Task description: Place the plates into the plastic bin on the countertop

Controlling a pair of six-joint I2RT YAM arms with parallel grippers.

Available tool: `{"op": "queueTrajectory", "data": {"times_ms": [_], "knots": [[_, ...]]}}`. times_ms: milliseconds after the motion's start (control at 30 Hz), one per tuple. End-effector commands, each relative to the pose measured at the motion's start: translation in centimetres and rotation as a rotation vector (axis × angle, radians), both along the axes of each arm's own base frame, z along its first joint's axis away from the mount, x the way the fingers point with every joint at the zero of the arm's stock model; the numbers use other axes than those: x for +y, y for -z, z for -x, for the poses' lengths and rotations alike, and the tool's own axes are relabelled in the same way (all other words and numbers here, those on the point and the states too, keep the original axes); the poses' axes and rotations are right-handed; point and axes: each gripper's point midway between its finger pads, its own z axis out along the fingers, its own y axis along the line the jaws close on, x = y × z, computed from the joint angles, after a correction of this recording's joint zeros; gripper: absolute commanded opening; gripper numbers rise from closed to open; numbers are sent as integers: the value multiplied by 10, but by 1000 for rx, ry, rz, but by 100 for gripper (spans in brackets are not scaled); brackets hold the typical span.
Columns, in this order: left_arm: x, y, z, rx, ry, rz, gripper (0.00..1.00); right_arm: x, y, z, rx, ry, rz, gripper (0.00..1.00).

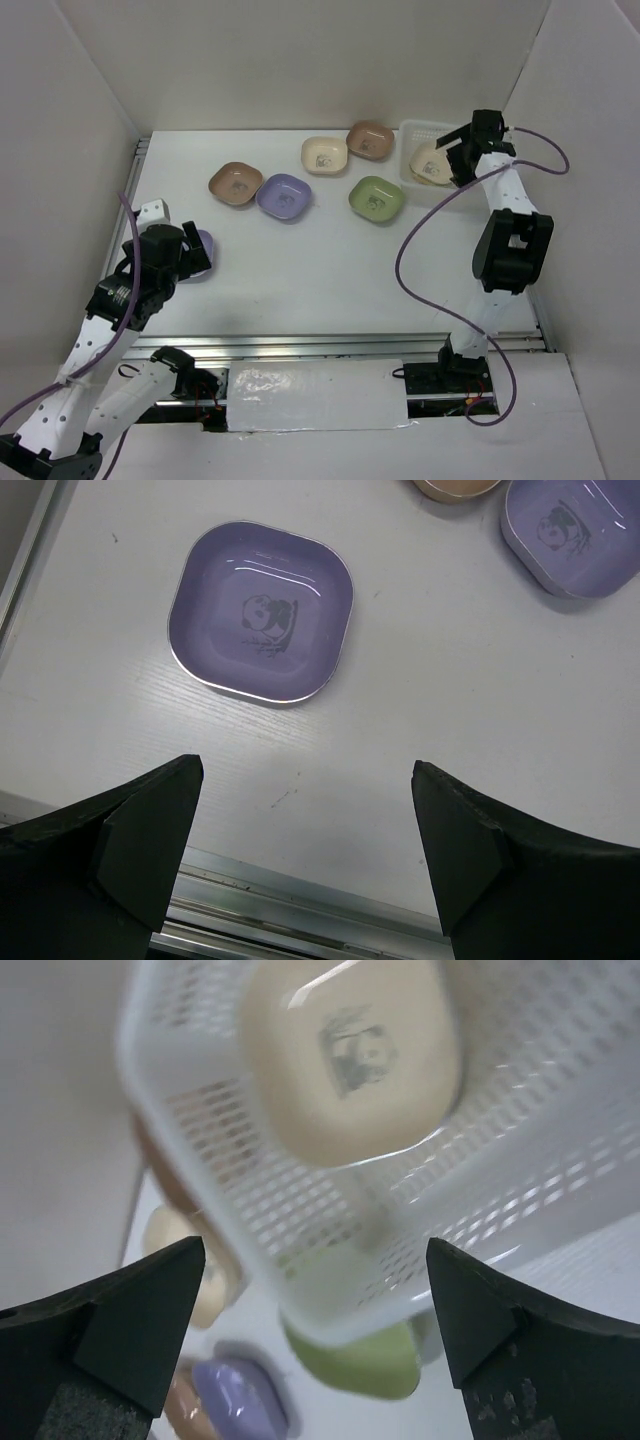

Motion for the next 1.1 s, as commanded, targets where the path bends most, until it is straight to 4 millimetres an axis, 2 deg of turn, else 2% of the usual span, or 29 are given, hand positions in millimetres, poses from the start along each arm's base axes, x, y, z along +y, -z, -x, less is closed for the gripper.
{"op": "queueTrajectory", "data": {"times_ms": [0,33,67,100,133,167,200,233,267,300,333,367,433,500,533,600,633,667,700,733,800,833,900,933,1000,1067], "knots": [[-3,-14,-6,-53,13,14,99,28,-115,12,-271,-122,151,100],[-2,-14,-5,-55,11,13,99,36,-118,20,-270,-147,176,100],[-2,-15,-5,-60,11,14,99,47,-131,34,-287,-163,197,100],[-2,-15,-5,-61,10,16,99,59,-106,48,-220,-178,238,100],[-2,-16,-5,-64,10,17,99,77,-111,60,-235,-209,259,100],[-2,-16,-5,-66,9,19,99,95,-79,75,-164,-222,273,100],[-2,-16,-5,-63,11,16,99,104,-69,84,-150,-237,272,100],[-2,-15,-5,-60,11,16,99,112,-67,94,-163,-251,267,99],[-2,-14,-5,-57,10,16,99,119,-38,107,-118,-242,238,99],[-2,-14,-6,-54,11,14,99,131,-28,116,-113,-251,232,99],[-2,-14,-5,-54,10,13,99,136,-20,122,-115,-244,220,99],[-2,-14,-5,-55,7,15,99,138,-3,131,-117,-212,186,98],[-2,-16,-5,-63,11,17,99,144,11,138,-126,-201,162,97],[-2,-16,-5,-68,11,20,99,147,26,136,-118,-190,145,96],[-2,-16,-4,-70,15,23,99,145,40,133,-81,-184,155,95],[-3,-17,-4,-73,19,24,99,145,42,122,-54,-180,165,95],[-3,-17,-4,-73,20,23,99,143,56,118,-12,-180,166,95],[-3,-18,-3,-76,20,24,99,144,53,109,-22,-180,158,95],[-3,-18,-3,-79,21,28,99,145,58,105,-17,-185,150,94],[-2,-19,-2,-84,20,26,99,145,73,102,17,-186,147,94],[-2,-20,-2,-90,23,29,99,143,76,91,28,-175,133,94],[-3,-21,-1,-96,24,33,99,143,92,89,72,-176,138,94],[-3,-22,-2,-99,25,35,99,142,95,80,112,-163,143,93],[-3,-22,-1,-101,28,34,99,142,112,80,164,-163,149,93],[-4,-22,-1,-100,31,36,99,142,112,75,193,-146,144,91],[-4,-23,-1,-104,34,38,99,145,119,73,211,-149,139,81]]}}
